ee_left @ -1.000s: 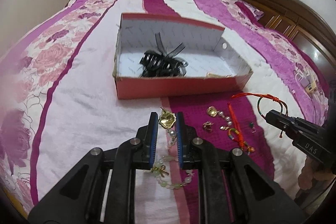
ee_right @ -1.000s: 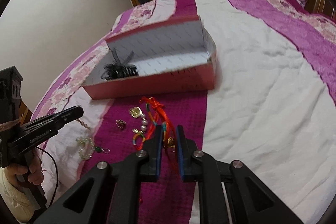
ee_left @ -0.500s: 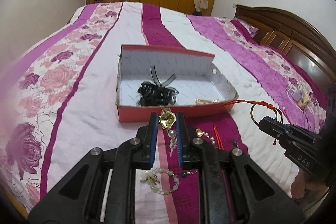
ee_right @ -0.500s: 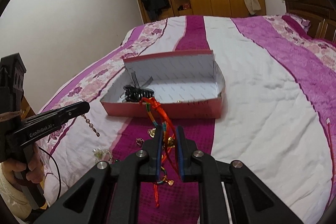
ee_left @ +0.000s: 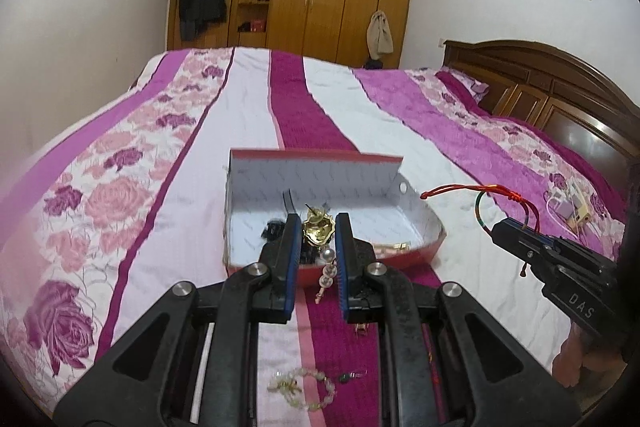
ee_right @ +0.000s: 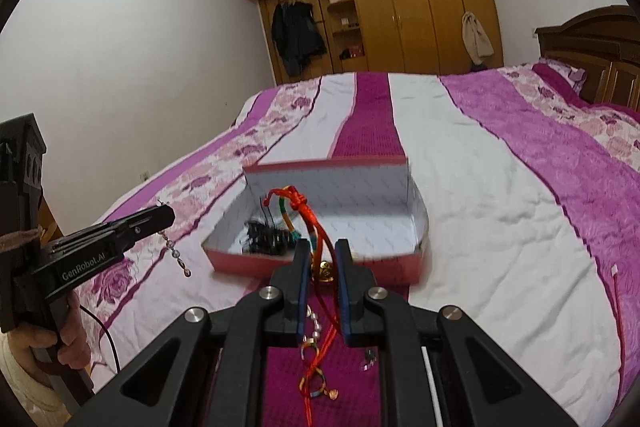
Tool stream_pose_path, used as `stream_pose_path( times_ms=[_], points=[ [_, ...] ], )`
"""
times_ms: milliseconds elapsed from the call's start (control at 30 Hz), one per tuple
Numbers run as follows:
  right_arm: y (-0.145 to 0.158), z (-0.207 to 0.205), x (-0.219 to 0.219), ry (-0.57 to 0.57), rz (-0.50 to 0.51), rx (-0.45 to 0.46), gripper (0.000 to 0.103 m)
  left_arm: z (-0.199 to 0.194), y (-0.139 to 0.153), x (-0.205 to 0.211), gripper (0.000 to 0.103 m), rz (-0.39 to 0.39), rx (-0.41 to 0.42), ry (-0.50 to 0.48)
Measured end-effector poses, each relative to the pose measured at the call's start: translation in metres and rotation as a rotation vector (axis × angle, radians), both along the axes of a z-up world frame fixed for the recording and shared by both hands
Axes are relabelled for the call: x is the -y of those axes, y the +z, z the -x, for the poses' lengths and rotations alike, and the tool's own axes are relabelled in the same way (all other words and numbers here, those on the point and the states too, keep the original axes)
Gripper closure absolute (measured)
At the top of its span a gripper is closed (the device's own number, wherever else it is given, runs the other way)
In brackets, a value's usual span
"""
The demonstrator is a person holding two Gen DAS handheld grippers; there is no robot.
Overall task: Organize jewelry
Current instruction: 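Carry the earring and red bracelet into the shoebox and open both tools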
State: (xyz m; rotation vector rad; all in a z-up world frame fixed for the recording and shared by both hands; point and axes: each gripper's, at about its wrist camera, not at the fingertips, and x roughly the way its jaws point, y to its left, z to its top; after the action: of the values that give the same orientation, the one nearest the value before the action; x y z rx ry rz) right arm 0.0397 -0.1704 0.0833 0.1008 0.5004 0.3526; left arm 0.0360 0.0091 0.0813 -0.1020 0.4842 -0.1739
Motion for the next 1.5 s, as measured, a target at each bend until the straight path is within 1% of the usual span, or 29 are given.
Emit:
stream_pose_path(
  times_ms=[233,433,600,833,1067,1300,1500],
  points=[
    [0.014,-0.013,-0.003,-0.014,-0.018,0.052,0.089,-0.014,0.009,0.000,0.095,0.007,0.060,0.010],
    [0.019,-0.026,-0.005,-0.033,-0.031,0.086,0.089,-0.028,0.009,-0.002,0.095,0.024,0.088,0.033],
    [0.018,-0.040,-0.009,-0.046,-0.028,0.095,0.089,-0.041,0.004,-0.002,0.094,0.016,0.090,0.053],
    [0.008,-0.062,-0.015,-0.068,-0.013,0.087,0.089,-0.062,-0.010,0.002,0.094,-0.002,0.078,0.074],
    [-0.009,-0.088,-0.021,-0.082,0.015,0.051,0.089,-0.088,-0.031,0.008,0.094,-0.027,0.024,0.086],
    [-0.035,-0.121,-0.026,-0.082,0.044,-0.032,0.089,-0.109,-0.052,0.011,0.094,-0.039,-0.040,0.097],
    [-0.058,-0.141,-0.026,-0.084,0.062,-0.110,0.089,-0.122,-0.068,0.013,0.094,-0.052,-0.101,0.093]
  ],
)
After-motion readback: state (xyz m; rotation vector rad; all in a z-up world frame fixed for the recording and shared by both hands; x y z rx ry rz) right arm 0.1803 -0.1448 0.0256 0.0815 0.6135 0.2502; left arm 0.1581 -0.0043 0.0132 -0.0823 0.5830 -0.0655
